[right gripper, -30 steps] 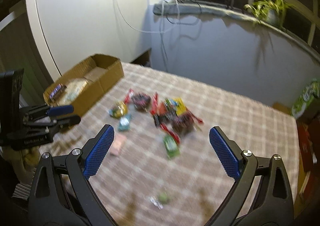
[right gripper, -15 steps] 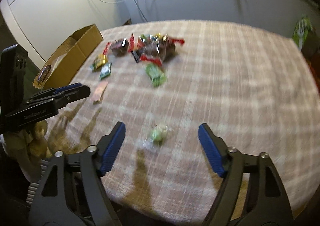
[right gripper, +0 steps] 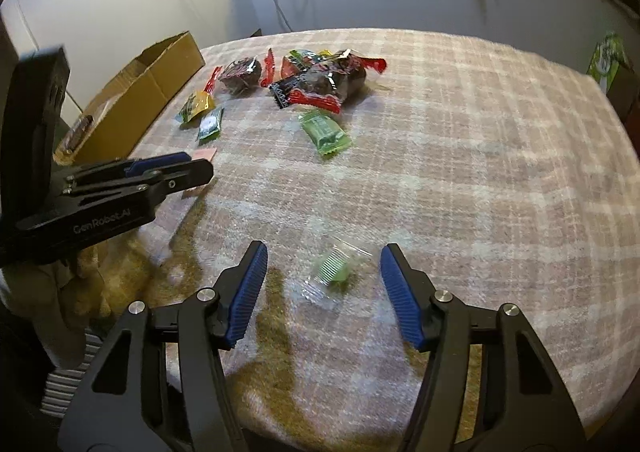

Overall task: Organize snacks
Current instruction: 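Grasp the pink candy with the left tool while the right tool grasps the green candy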

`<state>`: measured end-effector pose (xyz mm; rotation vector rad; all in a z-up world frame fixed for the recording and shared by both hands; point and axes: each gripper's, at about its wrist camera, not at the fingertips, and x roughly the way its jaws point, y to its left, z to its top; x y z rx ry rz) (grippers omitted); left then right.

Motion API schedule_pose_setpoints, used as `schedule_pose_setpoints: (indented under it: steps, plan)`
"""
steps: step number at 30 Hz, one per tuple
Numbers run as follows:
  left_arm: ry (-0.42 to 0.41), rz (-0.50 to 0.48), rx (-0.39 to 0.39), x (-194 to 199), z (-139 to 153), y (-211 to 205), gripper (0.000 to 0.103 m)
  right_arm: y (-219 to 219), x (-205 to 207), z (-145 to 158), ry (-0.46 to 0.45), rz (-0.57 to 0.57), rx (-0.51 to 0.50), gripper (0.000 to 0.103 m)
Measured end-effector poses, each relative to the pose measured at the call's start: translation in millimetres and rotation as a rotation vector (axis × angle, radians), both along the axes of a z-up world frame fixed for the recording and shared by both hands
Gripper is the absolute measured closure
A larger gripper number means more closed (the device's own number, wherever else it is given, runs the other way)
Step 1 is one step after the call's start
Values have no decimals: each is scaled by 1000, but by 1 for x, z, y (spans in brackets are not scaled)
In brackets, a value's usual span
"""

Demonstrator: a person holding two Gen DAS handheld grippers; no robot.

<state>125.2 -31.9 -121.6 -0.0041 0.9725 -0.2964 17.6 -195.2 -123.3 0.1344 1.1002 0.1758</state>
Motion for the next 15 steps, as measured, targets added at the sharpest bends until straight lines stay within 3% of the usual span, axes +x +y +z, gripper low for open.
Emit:
schedule_pose_setpoints:
  steps: [5,8,11,15]
  plan:
    - [-28,-26,61,-1,-1,-8,82,14,-2,-2,-33,39,-105,51]
    - [-26,-26,56,1,-1,-5,85,14,-3,-2,-47,44,-137,62]
    - [-30,-24,53,2,-2,-5,85,9,-3,-2,-50,43,-141,74]
    - [-28,-14,35,1,-1,-3,85,2,-3,-1,-46,35,-109,77]
